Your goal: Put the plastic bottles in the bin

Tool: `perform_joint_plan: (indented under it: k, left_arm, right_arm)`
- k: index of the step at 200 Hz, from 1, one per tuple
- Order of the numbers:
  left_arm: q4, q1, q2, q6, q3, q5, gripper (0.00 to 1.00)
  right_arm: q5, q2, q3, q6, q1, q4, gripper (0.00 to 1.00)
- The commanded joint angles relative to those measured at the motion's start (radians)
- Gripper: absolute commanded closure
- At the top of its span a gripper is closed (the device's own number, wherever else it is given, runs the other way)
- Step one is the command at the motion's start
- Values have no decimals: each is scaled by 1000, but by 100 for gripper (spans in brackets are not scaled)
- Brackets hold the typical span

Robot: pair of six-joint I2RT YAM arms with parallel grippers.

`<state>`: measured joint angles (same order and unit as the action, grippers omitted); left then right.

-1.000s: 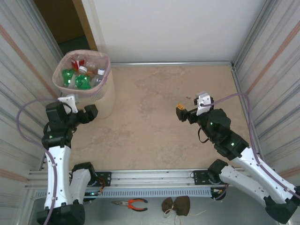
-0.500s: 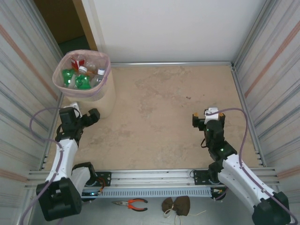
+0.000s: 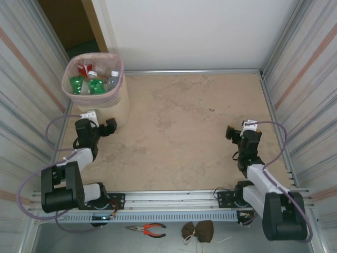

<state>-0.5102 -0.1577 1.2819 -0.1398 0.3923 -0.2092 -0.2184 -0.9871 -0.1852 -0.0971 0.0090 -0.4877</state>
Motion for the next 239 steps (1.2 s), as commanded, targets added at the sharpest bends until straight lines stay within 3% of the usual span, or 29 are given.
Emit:
perform_joint_plan:
  k: [1, 43, 97, 202, 220, 232, 239]
  left_arm:
    - [-136, -3, 56, 68, 29, -22, 3]
    - [-217, 35, 119, 140, 11, -99, 3]
    - [-191, 62, 194, 210, 61, -180, 2]
    - [-210, 86, 195, 247, 50, -182, 1]
    - [-275, 87, 198, 239, 8, -155, 1]
    - [-432, 84, 266, 241, -22, -208, 1]
    - [-348, 83, 233, 253, -9, -211, 1]
  right_arm:
    - [110, -130, -45, -7, -27, -163, 1]
    - [208, -347, -125, 16, -42, -304, 1]
    - [287, -554, -189, 33, -55, -376, 1]
    - [274, -556, -215, 24, -58, -332, 1]
    - [277, -556, -214, 23, -58, -330, 1]
    - [278, -556, -215, 22, -58, -330, 1]
    - [277, -556, -214, 22, -58, -330, 1]
